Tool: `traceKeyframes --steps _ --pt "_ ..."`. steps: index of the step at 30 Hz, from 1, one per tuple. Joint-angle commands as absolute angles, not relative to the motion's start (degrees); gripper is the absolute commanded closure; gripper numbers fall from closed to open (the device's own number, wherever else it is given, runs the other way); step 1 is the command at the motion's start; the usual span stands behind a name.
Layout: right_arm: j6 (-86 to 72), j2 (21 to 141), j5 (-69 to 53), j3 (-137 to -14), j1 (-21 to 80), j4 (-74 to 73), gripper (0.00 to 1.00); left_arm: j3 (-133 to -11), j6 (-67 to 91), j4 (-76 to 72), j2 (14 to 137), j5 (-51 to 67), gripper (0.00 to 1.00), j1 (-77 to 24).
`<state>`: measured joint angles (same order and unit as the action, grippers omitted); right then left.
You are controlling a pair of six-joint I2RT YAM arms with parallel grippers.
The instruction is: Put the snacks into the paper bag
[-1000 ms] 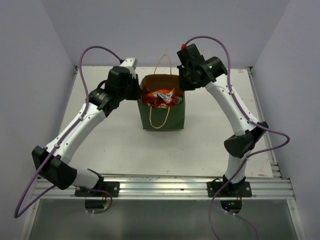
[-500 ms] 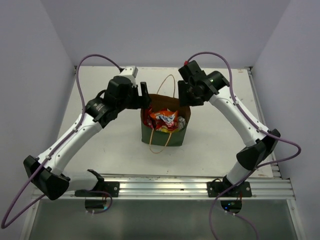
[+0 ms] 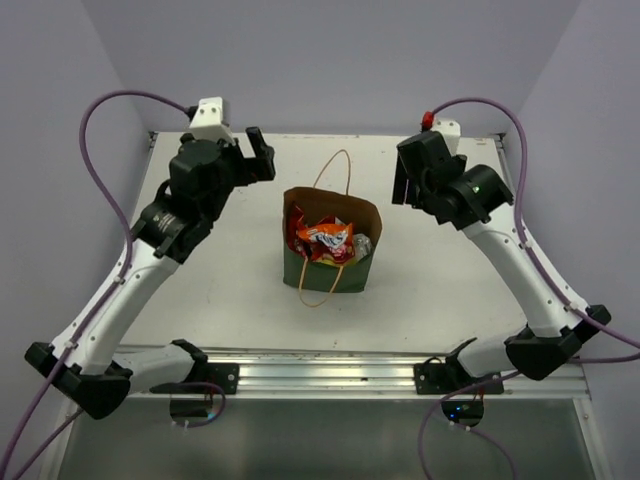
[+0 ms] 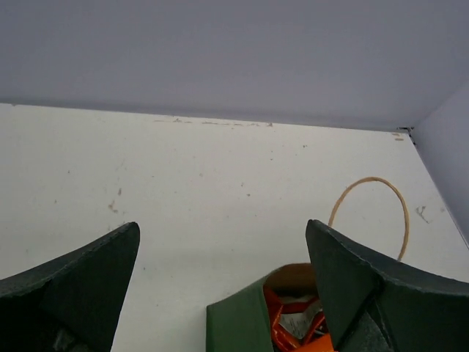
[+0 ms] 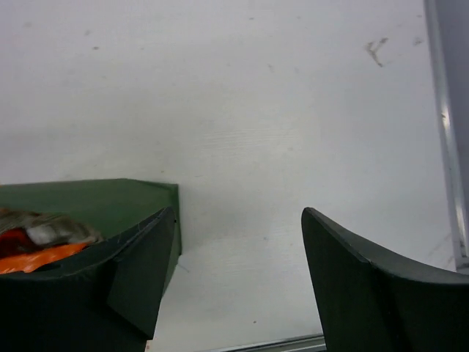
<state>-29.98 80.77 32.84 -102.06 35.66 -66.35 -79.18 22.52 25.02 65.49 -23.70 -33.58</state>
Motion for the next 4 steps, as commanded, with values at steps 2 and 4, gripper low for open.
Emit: traceKeyframes --steps 2,4 --pt "-30.86 80.42 42.55 -95.04 29.99 -65.75 0.28 -82.00 20.21 21.02 72.15 -15.94 0.00 -22.96" --pt "-29.62 79.72 37.91 -92.03 24.47 -61.63 0.27 -81.65 19.69 18.56 73.39 -15.12 0.00 -18.74"
